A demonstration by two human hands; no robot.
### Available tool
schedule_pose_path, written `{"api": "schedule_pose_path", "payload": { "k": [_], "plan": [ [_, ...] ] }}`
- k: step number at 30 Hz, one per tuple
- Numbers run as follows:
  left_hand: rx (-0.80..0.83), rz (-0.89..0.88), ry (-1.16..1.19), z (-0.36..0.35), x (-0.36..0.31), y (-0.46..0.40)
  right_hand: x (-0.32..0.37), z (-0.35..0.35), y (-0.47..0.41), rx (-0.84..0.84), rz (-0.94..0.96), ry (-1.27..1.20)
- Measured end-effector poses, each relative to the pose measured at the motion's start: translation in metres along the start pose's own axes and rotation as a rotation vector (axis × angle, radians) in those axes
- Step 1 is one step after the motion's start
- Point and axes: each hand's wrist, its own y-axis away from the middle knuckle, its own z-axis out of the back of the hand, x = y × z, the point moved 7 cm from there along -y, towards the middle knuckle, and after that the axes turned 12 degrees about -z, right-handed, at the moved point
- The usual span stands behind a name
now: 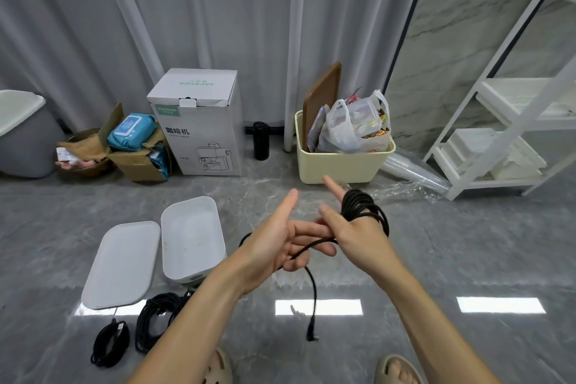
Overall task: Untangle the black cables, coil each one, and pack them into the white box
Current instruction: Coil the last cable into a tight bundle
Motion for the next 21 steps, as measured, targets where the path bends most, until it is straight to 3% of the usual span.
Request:
{"api": "schedule_pose_path", "payload": {
  "k": [7, 10, 21],
  "plan": [
    [-0.218, -0.161, -0.199, 0.014, -0.019, 0.004, -0.007, -0.013, 0.010, 0.242, -0.206, 0.224],
    [-0.311, -0.242, -0.218, 0.023, -0.028, 0.004, -0.008, -0.023, 0.017, 0.397, -0.261, 0.136],
    [-0.240, -0.348, -0.147, 0.021, -0.033, 0.008, 0.009, -0.049, 0.046, 0.882, -0.291, -0.052]
  ]
}}
